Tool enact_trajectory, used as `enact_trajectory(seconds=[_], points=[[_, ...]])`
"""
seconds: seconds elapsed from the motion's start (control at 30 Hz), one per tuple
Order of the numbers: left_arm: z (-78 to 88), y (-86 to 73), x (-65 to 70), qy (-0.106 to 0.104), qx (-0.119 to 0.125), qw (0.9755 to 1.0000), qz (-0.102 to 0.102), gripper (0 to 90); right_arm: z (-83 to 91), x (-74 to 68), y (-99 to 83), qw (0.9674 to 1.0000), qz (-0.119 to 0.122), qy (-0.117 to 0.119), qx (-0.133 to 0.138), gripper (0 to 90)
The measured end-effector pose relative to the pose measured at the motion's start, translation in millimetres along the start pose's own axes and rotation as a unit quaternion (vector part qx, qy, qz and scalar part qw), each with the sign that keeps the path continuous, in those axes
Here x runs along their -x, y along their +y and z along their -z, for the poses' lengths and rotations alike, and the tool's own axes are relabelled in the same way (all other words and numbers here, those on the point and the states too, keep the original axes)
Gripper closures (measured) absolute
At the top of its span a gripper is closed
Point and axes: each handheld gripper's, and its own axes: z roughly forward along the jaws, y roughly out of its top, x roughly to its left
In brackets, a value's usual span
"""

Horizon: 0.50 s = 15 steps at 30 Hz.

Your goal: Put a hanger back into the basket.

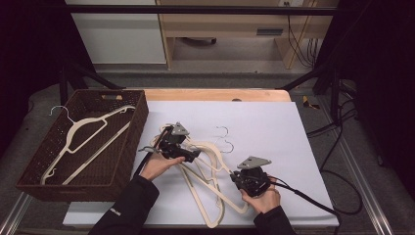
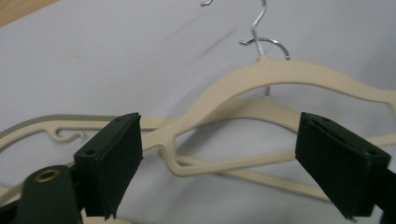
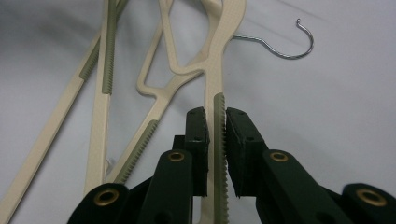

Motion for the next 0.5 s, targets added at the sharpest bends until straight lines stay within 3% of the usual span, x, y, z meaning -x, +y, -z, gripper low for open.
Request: enact_trajectory(seconds=[0.17, 0.23, 0.4, 0.5], points=[[-17.5, 2.4, -5.9, -0.001, -0.017, 0.9997, -0.020, 21.1, -0.1, 1.5, -0.9, 0.9999, 0.015, 0.000, 0.001, 79.7], [-20.3, 4.4, -4.2, 0.006, -0.026, 0.9989, -0.039, 24.7, 0.1, 0.1, -0.7, 1.0000, 0.006, 0.000, -0.003, 79.7], [-29.7, 6.8, 1.3, -0.002, -0.029, 0.9979, -0.058, 33.4, 1.2, 1.6, -0.7, 0.9999, 0.015, 0.002, 0.001, 79.7], [-35.4, 6.7, 3.1, 0.011, -0.039, 0.9959, -0.081, 40.5, 1.8, 0.6, -0.4, 1.0000, 0.008, 0.003, -0.001, 79.7]])
